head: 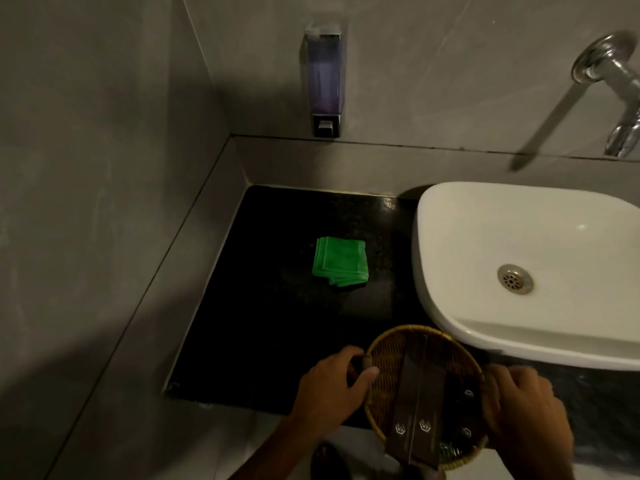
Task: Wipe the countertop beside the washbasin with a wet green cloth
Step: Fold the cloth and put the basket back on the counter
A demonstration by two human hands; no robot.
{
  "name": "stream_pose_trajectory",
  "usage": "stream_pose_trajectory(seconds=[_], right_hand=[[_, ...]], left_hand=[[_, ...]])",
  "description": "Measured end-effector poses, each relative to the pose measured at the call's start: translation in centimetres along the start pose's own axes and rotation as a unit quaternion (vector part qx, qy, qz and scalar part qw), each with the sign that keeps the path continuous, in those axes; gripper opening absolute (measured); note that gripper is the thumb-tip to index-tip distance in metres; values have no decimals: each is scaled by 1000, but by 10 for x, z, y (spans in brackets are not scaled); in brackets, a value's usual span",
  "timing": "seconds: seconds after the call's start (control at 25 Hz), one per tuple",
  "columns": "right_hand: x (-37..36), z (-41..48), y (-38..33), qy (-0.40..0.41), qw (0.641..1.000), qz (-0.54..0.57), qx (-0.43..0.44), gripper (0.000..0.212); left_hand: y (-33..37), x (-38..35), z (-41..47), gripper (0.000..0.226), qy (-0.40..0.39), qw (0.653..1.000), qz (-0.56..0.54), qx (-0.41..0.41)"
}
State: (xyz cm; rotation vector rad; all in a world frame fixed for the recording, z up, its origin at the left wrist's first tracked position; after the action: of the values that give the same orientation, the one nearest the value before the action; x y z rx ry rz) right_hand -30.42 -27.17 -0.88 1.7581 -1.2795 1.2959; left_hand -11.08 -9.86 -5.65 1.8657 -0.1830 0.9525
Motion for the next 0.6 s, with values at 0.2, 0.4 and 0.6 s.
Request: stream_pose_trajectory(seconds=[0.2,0.4,0.6], right_hand=[[-8,15,1,-83,975,193,-70,36],[-16,20,-71,-122,957,263,20,45],[-30,22,-131,-141,927,339,77,44]], left_hand=[[9,-1,-1,53,10,1000,-23,15],[-38,70,3,53,106,992,25,56],[-75,113,1,49,157,979,85,99]])
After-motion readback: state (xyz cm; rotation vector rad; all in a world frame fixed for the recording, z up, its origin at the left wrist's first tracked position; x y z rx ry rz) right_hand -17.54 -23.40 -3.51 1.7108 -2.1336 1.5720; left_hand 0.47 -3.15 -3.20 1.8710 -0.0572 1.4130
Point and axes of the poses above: each hand's wrist, its own z-axis towards the middle knuckle, its own x-axis out of the back of the hand, y = z × x, the point moved 4 cm from there along z, towards the middle knuckle, and after that the axes turned 12 degrees about -x, right-handed, at the moved point
